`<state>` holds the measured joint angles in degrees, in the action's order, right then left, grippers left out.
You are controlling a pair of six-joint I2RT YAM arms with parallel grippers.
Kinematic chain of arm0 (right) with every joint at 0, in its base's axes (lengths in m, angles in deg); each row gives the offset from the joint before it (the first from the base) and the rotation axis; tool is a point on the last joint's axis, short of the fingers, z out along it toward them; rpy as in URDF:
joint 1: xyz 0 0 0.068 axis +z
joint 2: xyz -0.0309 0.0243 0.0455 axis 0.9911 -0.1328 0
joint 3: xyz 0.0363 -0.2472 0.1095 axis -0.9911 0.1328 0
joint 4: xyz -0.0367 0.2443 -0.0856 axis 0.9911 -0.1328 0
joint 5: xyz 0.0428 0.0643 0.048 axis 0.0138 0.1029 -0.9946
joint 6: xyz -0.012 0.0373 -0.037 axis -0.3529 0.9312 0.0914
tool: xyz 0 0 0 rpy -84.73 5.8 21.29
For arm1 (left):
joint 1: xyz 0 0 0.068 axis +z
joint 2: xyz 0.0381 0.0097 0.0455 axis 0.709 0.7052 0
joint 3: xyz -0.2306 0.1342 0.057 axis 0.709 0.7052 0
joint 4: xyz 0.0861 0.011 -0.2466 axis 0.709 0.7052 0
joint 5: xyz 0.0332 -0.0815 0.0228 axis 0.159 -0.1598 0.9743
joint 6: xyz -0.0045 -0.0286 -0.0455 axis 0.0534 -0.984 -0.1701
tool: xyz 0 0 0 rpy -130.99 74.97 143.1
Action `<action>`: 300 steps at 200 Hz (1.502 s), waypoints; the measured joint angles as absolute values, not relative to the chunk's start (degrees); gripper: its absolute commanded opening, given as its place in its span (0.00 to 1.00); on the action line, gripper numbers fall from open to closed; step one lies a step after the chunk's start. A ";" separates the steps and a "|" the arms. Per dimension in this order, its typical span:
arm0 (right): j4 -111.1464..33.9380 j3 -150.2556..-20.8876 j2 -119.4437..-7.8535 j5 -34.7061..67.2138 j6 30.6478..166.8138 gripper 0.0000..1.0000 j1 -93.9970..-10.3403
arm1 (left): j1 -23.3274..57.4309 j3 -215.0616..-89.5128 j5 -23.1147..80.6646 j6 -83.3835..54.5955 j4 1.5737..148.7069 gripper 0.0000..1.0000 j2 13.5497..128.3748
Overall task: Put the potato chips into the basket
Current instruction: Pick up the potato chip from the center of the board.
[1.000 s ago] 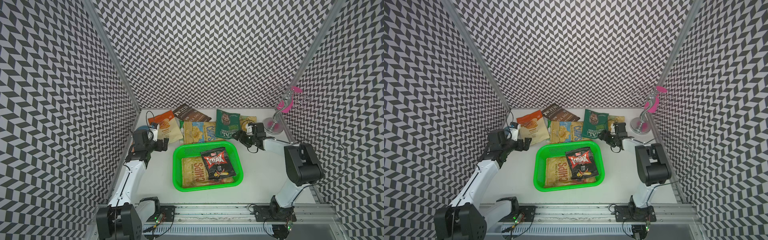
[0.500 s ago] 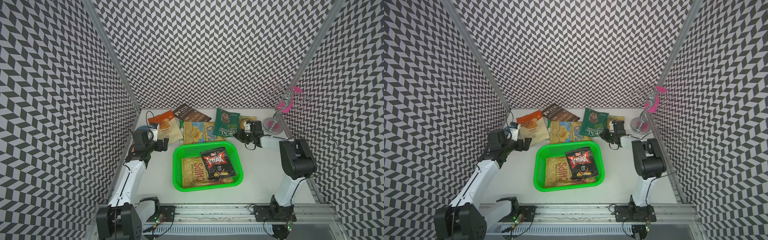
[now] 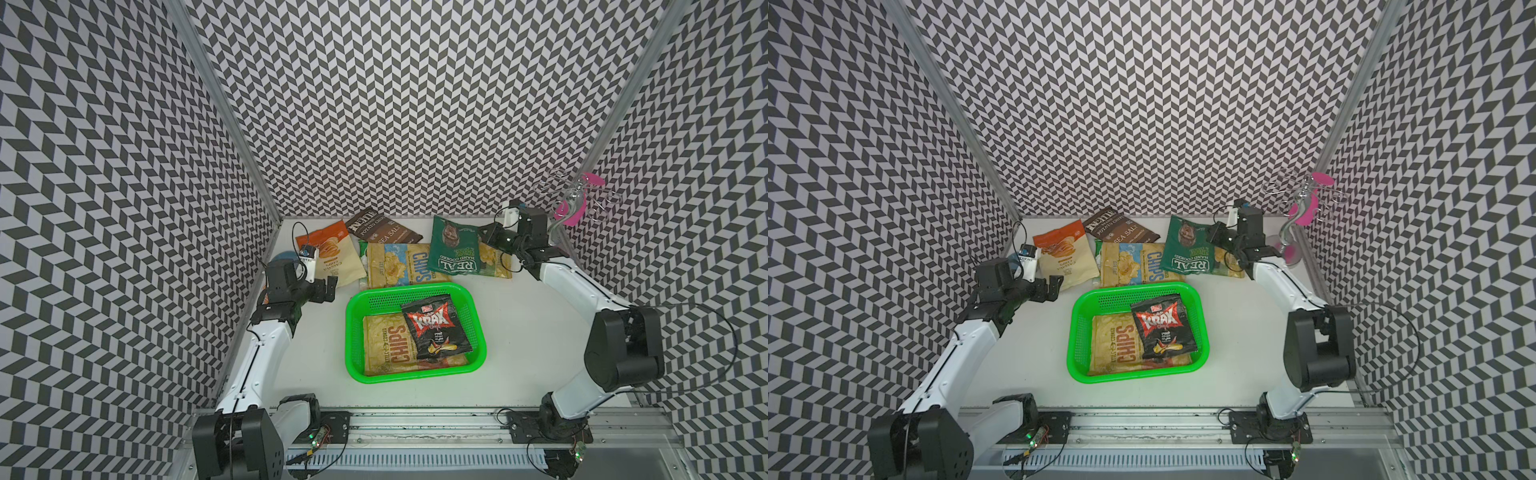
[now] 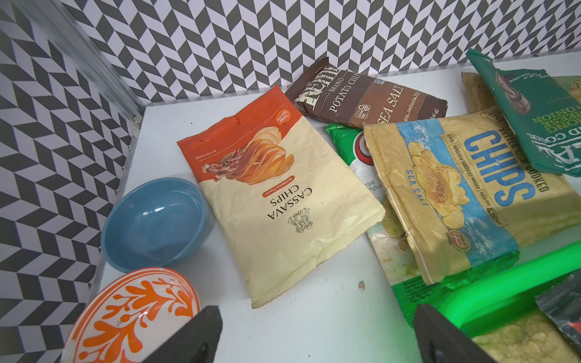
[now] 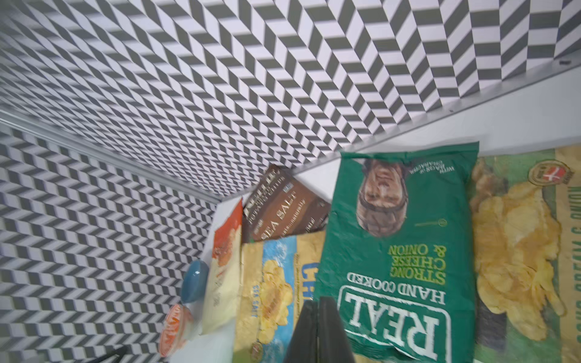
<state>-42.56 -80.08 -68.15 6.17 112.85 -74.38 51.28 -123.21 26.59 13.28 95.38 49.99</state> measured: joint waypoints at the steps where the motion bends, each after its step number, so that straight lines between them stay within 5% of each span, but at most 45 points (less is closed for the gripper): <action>1: -42.58 -80.11 -68.12 6.19 112.87 0.62 -74.40 | 51.28 -123.21 26.61 13.28 95.38 0.99 49.99; 47: -42.39 -75.06 -71.71 5.49 113.92 0.87 -75.72 | 51.28 -123.21 26.61 13.28 95.38 0.99 49.88; 82: -42.52 -68.32 -76.69 5.16 115.34 0.90 -76.55 | 51.28 -123.21 26.59 13.28 95.38 0.99 49.88; 161: -35.28 -68.04 -83.10 -0.41 117.88 0.68 -76.57 | 51.28 -123.21 26.57 13.28 95.38 0.99 49.88; 183: -34.52 -68.87 -84.69 -1.66 118.78 0.54 -76.57 | 51.28 -123.21 26.57 13.28 95.38 0.99 49.88; 232: -33.75 -70.44 -85.13 -2.75 118.99 0.00 -76.57 | 51.28 -123.21 26.57 13.28 95.38 0.99 49.88; 300: -41.01 -75.32 -78.97 -0.85 115.91 0.00 -76.57 | 51.28 -123.21 26.57 13.28 95.38 0.99 49.88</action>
<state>-41.01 -75.32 -78.97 -0.85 115.91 -76.57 51.28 -123.21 26.57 13.28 95.38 49.88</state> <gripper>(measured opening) 0.078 0.993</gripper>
